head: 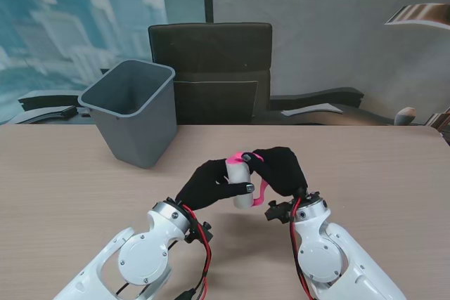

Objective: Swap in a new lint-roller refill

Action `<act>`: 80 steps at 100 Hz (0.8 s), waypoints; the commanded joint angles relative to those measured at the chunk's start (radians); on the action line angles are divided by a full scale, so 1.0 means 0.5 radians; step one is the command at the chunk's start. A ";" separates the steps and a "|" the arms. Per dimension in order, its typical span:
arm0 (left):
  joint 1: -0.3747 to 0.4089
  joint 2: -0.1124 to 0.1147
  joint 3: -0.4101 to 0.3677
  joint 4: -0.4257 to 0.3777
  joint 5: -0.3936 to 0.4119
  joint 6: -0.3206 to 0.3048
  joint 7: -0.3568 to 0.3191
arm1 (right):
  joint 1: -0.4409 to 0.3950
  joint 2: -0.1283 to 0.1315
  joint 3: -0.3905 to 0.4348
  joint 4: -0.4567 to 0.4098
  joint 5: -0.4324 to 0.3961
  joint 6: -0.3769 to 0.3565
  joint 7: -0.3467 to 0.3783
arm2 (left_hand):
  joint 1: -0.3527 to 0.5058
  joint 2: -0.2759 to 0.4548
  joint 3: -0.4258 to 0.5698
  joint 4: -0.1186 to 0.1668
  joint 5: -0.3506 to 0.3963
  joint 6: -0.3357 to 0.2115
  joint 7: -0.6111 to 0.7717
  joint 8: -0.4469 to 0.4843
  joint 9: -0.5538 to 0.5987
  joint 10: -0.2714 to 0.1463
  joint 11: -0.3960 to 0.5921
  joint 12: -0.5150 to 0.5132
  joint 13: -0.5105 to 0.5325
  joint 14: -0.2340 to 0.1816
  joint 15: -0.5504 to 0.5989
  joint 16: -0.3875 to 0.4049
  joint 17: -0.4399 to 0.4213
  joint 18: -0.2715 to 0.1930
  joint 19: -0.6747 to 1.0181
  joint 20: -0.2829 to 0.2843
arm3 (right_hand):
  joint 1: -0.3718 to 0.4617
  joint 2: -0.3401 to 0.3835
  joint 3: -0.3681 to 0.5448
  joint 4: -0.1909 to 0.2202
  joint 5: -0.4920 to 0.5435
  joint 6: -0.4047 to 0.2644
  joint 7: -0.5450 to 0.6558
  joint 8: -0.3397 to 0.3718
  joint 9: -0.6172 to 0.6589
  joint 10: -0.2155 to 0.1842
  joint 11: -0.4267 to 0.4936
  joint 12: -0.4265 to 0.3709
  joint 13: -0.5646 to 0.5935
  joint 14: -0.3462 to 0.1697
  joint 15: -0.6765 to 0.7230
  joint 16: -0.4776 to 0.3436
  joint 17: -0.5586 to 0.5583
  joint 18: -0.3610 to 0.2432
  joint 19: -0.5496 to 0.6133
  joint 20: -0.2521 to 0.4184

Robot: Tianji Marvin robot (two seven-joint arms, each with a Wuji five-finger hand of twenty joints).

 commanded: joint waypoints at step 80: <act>0.016 0.019 -0.106 0.067 0.230 -0.015 -0.004 | 0.000 0.014 0.014 -0.025 -0.065 0.085 0.061 | 0.354 0.240 0.319 0.089 0.147 -0.356 0.305 0.087 0.008 -0.059 0.050 0.056 0.012 -0.021 0.059 0.003 -0.005 -0.030 0.059 -0.022 | 0.216 0.116 -0.174 0.103 -0.551 -0.031 -0.518 0.044 -0.678 0.300 -1.216 -0.614 -0.301 0.076 -1.711 -1.244 -0.923 0.205 -0.775 -0.498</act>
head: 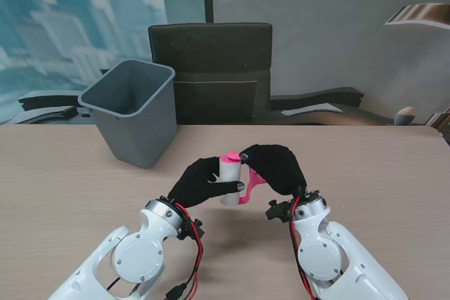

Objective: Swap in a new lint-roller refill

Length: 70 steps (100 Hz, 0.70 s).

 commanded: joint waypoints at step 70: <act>-0.185 0.099 -0.015 0.421 1.014 -0.694 0.294 | -0.167 0.099 0.202 -0.205 -0.285 -0.039 0.203 | 0.326 0.226 0.344 0.091 0.173 -0.373 0.283 0.100 0.057 -0.062 0.035 0.057 0.061 -0.014 0.058 0.002 0.022 -0.006 0.064 -0.020 | 0.406 -0.800 0.630 0.068 -0.669 -0.238 -0.046 -0.385 -1.074 -0.045 -0.379 -0.250 -1.194 -0.191 -0.784 -0.145 -1.150 -0.141 -0.765 0.201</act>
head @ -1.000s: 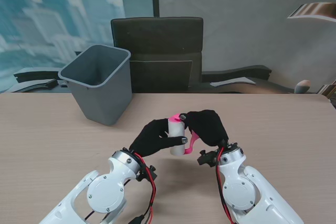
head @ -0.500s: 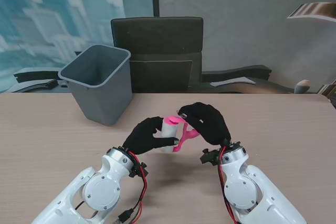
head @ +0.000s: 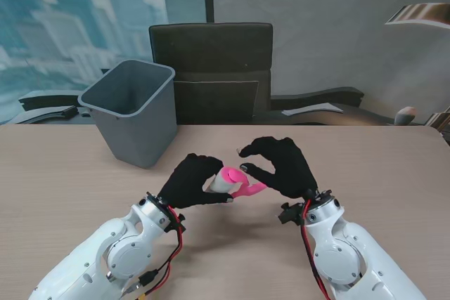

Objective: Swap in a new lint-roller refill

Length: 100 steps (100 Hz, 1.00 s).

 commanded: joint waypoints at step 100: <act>0.010 -0.012 0.024 -0.031 -0.128 0.029 -0.065 | -0.021 0.049 -0.036 -0.026 -0.037 0.010 0.163 | 0.316 0.221 0.361 0.086 0.175 -0.376 0.282 0.102 0.057 -0.069 0.017 0.060 0.017 -0.016 0.032 0.002 0.011 -0.003 0.049 -0.030 | -0.127 -0.442 0.743 -0.085 0.017 -0.008 0.009 -0.039 -0.029 -0.068 -0.027 0.041 -0.031 -0.213 -0.082 -0.009 -0.033 -0.004 -0.125 0.050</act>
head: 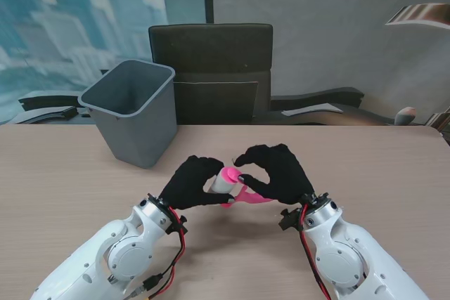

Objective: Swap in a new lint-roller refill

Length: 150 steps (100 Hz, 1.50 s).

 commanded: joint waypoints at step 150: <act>-0.014 -0.024 -0.026 -0.081 0.054 0.173 0.037 | -0.161 0.101 0.260 -0.166 -0.202 -0.020 0.446 | 0.326 0.215 0.370 0.086 0.176 -0.362 0.273 0.104 0.049 -0.050 0.006 0.057 0.007 -0.003 0.027 0.001 -0.009 0.004 0.049 -0.038 | -0.317 -0.473 0.235 0.021 -0.011 0.032 -0.369 0.194 -0.122 -0.043 -0.154 0.010 -0.091 -0.201 -0.199 -0.057 -0.037 -0.010 -0.183 0.018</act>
